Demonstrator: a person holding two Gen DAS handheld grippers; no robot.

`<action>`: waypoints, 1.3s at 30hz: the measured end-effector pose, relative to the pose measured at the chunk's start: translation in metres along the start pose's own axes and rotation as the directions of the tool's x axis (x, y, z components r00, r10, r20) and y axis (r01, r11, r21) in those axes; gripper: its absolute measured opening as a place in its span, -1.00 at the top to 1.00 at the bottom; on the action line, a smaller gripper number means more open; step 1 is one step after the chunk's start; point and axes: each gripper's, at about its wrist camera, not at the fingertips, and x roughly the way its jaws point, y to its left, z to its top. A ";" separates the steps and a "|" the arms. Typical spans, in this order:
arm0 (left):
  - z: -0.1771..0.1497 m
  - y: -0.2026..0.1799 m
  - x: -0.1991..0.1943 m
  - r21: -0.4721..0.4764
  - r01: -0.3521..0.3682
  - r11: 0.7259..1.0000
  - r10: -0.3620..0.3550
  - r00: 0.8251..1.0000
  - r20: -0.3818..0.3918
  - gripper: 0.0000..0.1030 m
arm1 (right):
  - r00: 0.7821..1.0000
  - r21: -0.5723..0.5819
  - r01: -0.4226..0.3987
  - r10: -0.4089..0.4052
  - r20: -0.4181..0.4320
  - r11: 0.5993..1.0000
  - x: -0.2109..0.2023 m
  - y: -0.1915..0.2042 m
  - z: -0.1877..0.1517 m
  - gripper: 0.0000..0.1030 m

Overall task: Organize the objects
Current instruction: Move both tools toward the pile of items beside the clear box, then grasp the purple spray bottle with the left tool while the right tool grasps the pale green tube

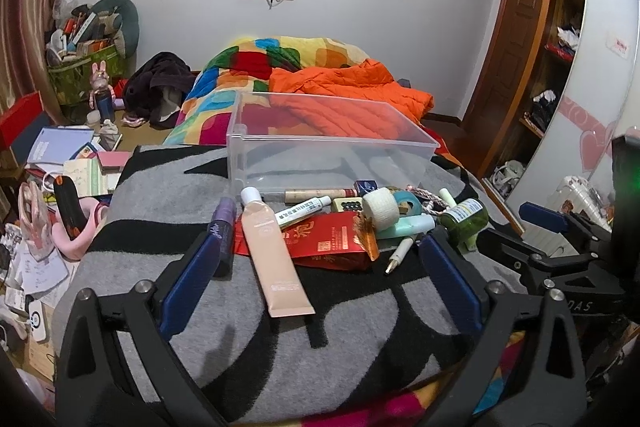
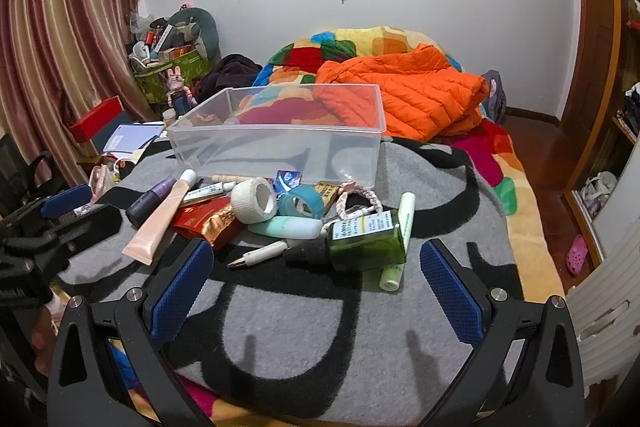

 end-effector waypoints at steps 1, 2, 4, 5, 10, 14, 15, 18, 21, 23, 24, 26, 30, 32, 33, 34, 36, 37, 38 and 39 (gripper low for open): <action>0.001 0.003 0.000 -0.005 -0.005 1.000 0.005 1.000 -0.003 -0.78 | 1.000 -0.002 0.004 -0.004 0.003 1.000 0.000 -0.001 0.000 -0.98; 0.001 0.007 0.001 -0.011 -0.013 1.000 0.012 1.000 -0.006 -0.72 | 1.000 -0.004 0.008 -0.008 0.008 1.000 0.000 -0.002 0.000 -0.98; 0.002 0.017 0.001 -0.027 -0.034 0.999 0.034 0.999 -0.003 -0.70 | 1.000 -0.003 0.013 -0.013 0.012 1.000 0.000 -0.005 0.001 -0.95; 0.002 0.022 0.001 -0.035 -0.049 0.998 0.050 0.999 0.000 -0.68 | 1.000 -0.001 0.015 -0.015 0.014 1.000 0.000 -0.007 0.001 -0.90; 0.004 0.043 0.007 -0.048 -0.114 0.992 0.113 0.993 -0.016 -0.49 | 0.999 0.019 0.042 -0.042 0.005 0.999 0.004 -0.023 0.003 -0.66; 0.003 0.061 0.023 -0.044 -0.168 0.985 0.165 0.984 -0.069 -0.25 | 0.998 0.073 0.059 -0.058 -0.018 0.996 0.009 -0.044 0.003 -0.47; 0.002 0.063 0.027 -0.042 -0.174 0.984 0.171 0.982 -0.079 -0.21 | 0.998 0.090 0.067 -0.065 -0.027 0.994 0.011 -0.050 0.003 -0.42; 0.000 0.072 0.042 -0.054 -0.171 0.984 0.164 0.979 -0.125 -0.13 | 0.995 0.139 0.090 -0.082 -0.064 0.986 0.016 -0.068 0.000 -0.26; -0.002 0.078 0.057 -0.076 -0.162 0.984 0.147 0.974 -0.171 -0.01 | 0.993 0.218 0.092 -0.075 -0.087 0.971 0.022 -0.089 -0.002 -0.16; -0.002 0.081 0.064 -0.090 -0.154 0.984 0.134 0.972 -0.190 0.03 | 0.994 0.271 0.079 -0.056 -0.091 0.959 0.027 -0.103 0.000 -0.15; -0.002 0.082 0.068 -0.098 -0.150 0.984 0.128 0.971 -0.200 0.06 | 0.994 0.284 0.077 -0.052 -0.094 0.956 0.030 -0.108 0.002 -0.15; -0.001 0.083 0.073 -0.108 -0.144 0.984 0.119 0.970 -0.212 0.12 | 0.992 0.279 0.078 -0.046 -0.119 0.957 0.043 -0.114 0.006 -0.14; -0.001 0.082 0.082 -0.106 -0.119 0.987 0.091 0.968 -0.234 0.15 | 0.986 0.251 0.050 -0.007 -0.169 0.967 0.064 -0.110 0.007 -0.04; 0.000 0.081 0.085 -0.105 -0.119 0.987 0.090 0.966 -0.243 0.22 | 0.982 0.236 0.038 0.008 -0.189 0.971 0.073 -0.106 0.007 -0.02; 0.000 0.081 0.087 -0.104 -0.121 0.987 0.092 0.964 -0.248 0.29 | 0.980 0.231 0.031 0.016 -0.198 0.973 0.077 -0.104 0.006 -0.01; 0.000 0.082 0.088 -0.104 -0.125 0.987 0.095 0.964 -0.249 0.31 | 0.977 0.227 0.023 0.026 -0.210 0.974 0.082 -0.103 0.006 0.00; 0.001 0.081 0.089 -0.106 -0.128 0.986 0.098 0.964 -0.247 0.41 | 0.975 0.220 0.020 0.030 -0.220 0.975 0.087 -0.101 0.006 0.04; 0.001 0.081 0.089 -0.108 -0.129 0.986 0.100 0.965 -0.243 0.44 | 0.974 0.214 0.020 0.029 -0.226 0.977 0.090 -0.101 0.007 0.05; 0.001 0.081 0.089 -0.110 -0.132 0.985 0.102 0.966 -0.239 0.49 | 0.972 0.206 0.023 0.026 -0.232 0.978 0.092 -0.099 0.007 0.09; 0.001 0.081 0.089 -0.112 -0.137 0.984 0.107 0.966 -0.234 0.51 | 0.971 0.195 0.029 0.019 -0.239 0.980 0.094 -0.098 0.007 0.13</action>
